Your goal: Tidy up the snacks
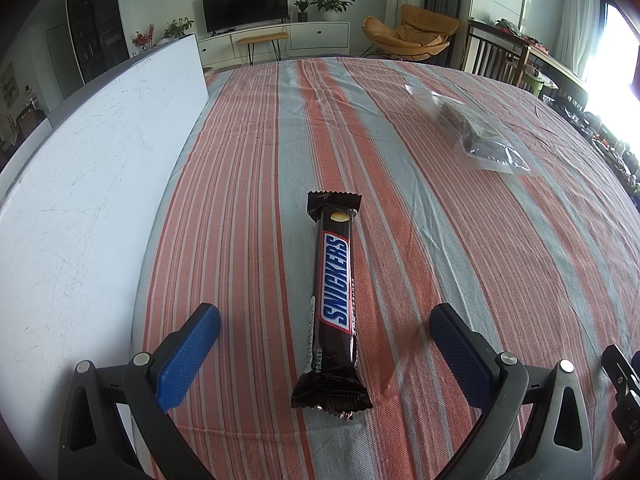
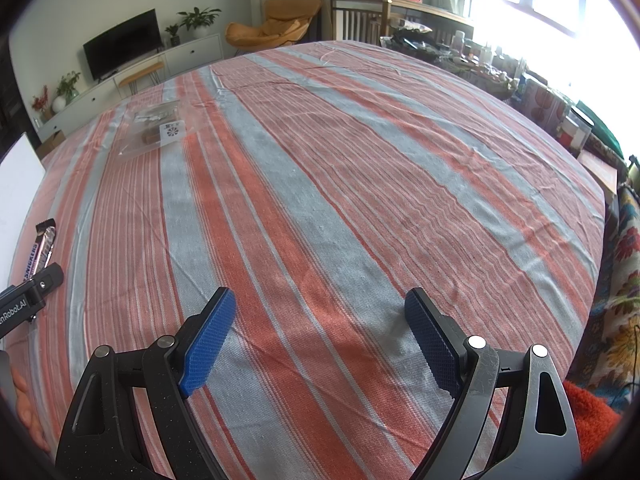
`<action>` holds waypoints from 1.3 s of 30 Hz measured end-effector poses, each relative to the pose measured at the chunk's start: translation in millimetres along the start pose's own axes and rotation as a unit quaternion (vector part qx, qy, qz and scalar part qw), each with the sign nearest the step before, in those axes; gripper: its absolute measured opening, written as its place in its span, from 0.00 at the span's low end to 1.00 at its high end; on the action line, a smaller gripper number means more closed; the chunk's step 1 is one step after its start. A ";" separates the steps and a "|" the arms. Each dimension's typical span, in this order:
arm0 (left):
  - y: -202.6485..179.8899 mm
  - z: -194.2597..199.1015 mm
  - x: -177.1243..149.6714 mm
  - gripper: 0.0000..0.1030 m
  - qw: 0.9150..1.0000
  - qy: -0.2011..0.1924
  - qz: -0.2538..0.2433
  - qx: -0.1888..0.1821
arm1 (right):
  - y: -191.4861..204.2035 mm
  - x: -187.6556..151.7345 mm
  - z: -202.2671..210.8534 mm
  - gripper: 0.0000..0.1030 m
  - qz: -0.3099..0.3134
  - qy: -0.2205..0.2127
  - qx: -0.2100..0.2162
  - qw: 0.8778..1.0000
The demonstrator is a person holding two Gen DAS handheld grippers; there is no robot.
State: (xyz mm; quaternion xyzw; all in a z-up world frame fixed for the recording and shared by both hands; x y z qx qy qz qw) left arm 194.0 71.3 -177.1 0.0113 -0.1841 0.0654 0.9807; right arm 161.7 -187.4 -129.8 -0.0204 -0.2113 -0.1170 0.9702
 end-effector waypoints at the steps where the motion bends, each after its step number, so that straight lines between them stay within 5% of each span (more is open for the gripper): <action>1: 0.2 0.0 0.1 1.00 1.000 0.000 0.000 0.000 | 0.0 0.1 0.1 0.87 0.000 0.000 0.000 1.000; 4: -0.2 0.0 -0.1 1.00 1.000 0.000 0.000 0.000 | -1.9 -0.4 1.8 0.86 0.000 0.002 0.014 1.000; 7: -0.2 0.0 -0.1 1.00 1.000 0.000 0.000 0.000 | -13.6 5.9 13.3 0.85 -0.030 -0.014 0.086 0.996; 9: 0.1 -0.1 0.1 1.00 1.000 0.000 0.000 0.000 | -14.7 21.6 22.1 0.85 -0.024 -0.036 0.082 0.996; 18: 0.3 -0.3 0.3 1.00 1.000 0.000 0.000 0.000 | 95.8 146.6 0.8 0.85 0.109 0.007 0.165 0.980; 24: -0.1 -0.5 0.3 1.00 1.000 0.000 0.000 0.000 | 167.5 186.0 -64.5 0.85 0.176 0.074 0.114 0.975; 26: -0.1 -0.6 0.3 1.00 1.000 0.000 0.000 0.000 | 174.9 189.1 -86.4 0.85 0.186 0.093 0.071 0.976; 32: -1.0 -1.1 1.5 1.00 1.000 0.000 0.000 0.000 | 166.4 196.5 -89.4 0.85 0.179 0.082 0.063 0.978; 35: -1.1 -1.4 1.8 1.00 1.000 0.000 0.000 0.000 | 159.2 190.3 -83.3 0.75 0.190 0.095 0.066 0.975; 37: -1.0 -1.1 1.6 1.00 1.000 0.000 -0.001 0.000 | 152.6 186.8 -81.1 0.59 0.189 0.102 0.070 0.974; 39: -1.0 -1.4 1.8 1.00 1.000 0.000 -0.001 0.000 | 145.0 174.4 -75.9 0.58 0.194 0.108 0.073 0.972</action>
Point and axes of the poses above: each gripper's, at about its wrist camera, not at the fingertips, and z roughly against the way its jaws point, y to its left, x to its top, the point moved 5 cm from there along -z, roughly the way its jaws point, and after that the axes turned 14 degrees about y, right-handed, at the moved point
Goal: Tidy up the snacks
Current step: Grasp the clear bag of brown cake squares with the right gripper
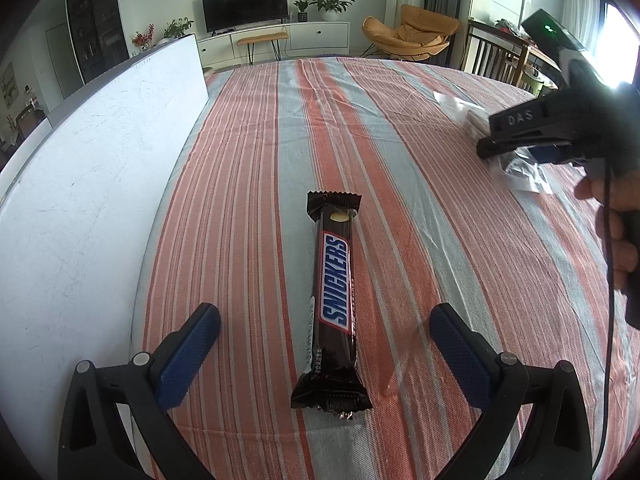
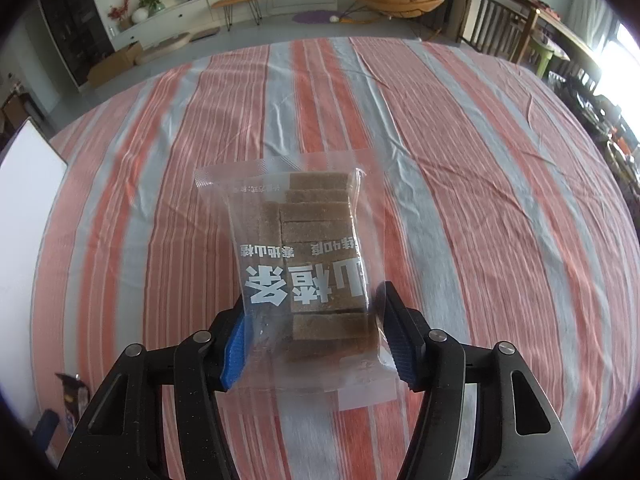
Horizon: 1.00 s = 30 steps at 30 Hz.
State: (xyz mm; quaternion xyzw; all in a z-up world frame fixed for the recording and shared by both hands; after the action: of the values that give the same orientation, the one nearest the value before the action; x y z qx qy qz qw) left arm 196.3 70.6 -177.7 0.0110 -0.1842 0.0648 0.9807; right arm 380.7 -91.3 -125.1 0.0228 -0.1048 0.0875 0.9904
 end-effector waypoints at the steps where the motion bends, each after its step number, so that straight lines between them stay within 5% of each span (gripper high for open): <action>1: 0.0 0.1 -0.2 1.00 1.000 0.000 0.000 0.000 | -0.3 -11.8 2.5 0.58 0.007 0.000 -0.003 1.000; 11: -0.1 0.0 -0.1 1.00 1.000 0.000 0.000 0.001 | -8.5 -165.0 37.8 0.61 -0.028 -0.045 -0.024 0.998; 14: 0.1 -0.4 0.0 1.00 1.000 0.000 -0.001 0.001 | -13.0 -190.7 40.3 0.80 -0.052 -0.078 -0.043 0.995; 30: 0.1 -0.9 0.3 1.00 1.000 0.000 -0.001 0.001 | -16.2 -190.5 38.3 0.87 -0.064 -0.106 -0.034 0.992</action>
State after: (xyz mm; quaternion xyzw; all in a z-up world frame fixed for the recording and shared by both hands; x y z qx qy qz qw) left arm 196.9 70.9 -178.4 0.0116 -0.1843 0.0644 0.9807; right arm 192.4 -141.8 -128.5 0.0049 -0.2100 0.0177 0.9775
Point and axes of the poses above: each gripper's, at about its wrist camera, not at the fingertips, and z roughly against the way its jaws point, y to its left, x to its top, the point moved 5 cm from there along -z, roughly the way its jaws point, and after that the axes turned 14 degrees about y, right-handed, at the moved point
